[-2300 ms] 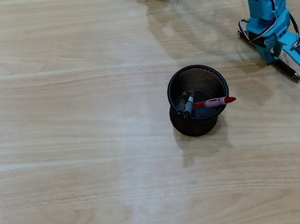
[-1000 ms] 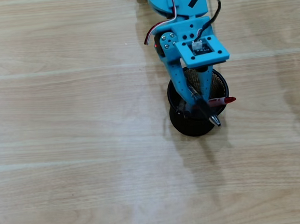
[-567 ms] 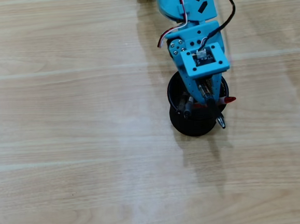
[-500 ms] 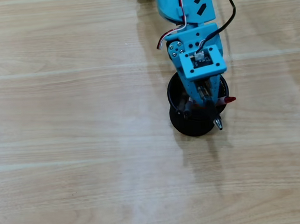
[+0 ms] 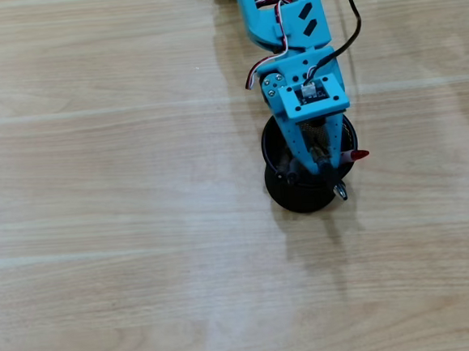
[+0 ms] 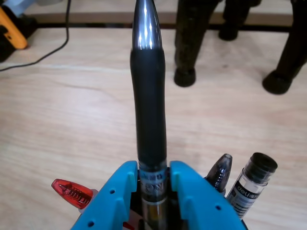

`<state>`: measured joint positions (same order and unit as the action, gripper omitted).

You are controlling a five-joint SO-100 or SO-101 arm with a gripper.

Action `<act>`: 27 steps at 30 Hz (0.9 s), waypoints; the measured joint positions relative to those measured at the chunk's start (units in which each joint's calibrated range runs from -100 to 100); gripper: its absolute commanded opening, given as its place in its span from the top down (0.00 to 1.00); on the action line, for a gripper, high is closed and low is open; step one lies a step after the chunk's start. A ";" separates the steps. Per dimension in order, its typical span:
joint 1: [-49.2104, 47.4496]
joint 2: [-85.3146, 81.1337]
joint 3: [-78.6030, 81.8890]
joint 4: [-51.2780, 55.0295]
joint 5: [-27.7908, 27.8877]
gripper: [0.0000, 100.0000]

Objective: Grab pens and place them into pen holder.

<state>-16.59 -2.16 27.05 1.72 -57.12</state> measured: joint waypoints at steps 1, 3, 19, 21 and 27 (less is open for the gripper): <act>0.00 0.00 0.00 -0.17 0.57 0.86; 0.00 0.00 0.00 -0.34 1.15 0.86; -1.35 -8.38 -21.60 38.42 25.20 0.86; -0.84 -10.66 -22.22 50.82 31.51 0.86; -3.46 -20.82 -8.41 55.81 50.86 0.86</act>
<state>-20.05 -22.98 18.64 57.54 -6.26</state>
